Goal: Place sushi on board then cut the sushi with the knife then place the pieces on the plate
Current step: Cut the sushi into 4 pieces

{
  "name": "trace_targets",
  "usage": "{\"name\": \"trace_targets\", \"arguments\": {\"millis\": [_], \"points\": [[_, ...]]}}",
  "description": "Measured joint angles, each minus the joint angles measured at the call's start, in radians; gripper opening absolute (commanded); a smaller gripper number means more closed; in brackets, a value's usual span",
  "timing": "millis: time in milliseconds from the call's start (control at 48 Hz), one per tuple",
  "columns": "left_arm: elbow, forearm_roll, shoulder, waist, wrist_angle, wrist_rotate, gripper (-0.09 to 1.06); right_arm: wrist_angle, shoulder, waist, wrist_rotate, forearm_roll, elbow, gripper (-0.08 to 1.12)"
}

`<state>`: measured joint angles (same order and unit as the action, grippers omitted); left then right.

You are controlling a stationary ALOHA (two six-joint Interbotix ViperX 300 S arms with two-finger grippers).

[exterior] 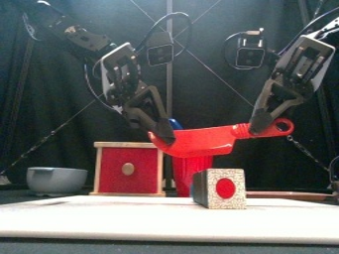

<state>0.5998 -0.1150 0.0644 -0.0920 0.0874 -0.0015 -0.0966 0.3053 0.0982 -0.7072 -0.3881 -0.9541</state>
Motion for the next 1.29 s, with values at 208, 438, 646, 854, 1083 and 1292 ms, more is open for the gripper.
{"name": "trace_targets", "arguments": {"millis": [208,438,646,854,1083,1292], "points": [[-0.006,-0.008,0.021,-0.008,0.0,0.0,0.41,0.0,-0.031,0.008,-0.002,0.008,0.0,0.39],[-0.017,-0.012,0.041,-0.008,-0.002,0.002,0.41,-0.005,-0.054,0.006,0.002,0.008,0.0,0.39],[-0.021,-0.011,0.054,-0.008,-0.003,0.003,0.41,-0.017,-0.058,0.005,0.005,0.008,0.0,0.39],[-0.023,-0.011,0.057,-0.006,-0.005,0.003,0.41,-0.023,-0.06,0.003,0.006,0.006,0.0,0.39],[-0.023,-0.012,0.058,-0.005,-0.005,0.003,0.41,-0.025,-0.061,0.003,0.008,0.005,0.0,0.39],[-0.025,-0.012,0.072,-0.003,-0.009,0.005,0.41,-0.026,-0.077,0.003,0.008,0.003,0.0,0.39]]}}
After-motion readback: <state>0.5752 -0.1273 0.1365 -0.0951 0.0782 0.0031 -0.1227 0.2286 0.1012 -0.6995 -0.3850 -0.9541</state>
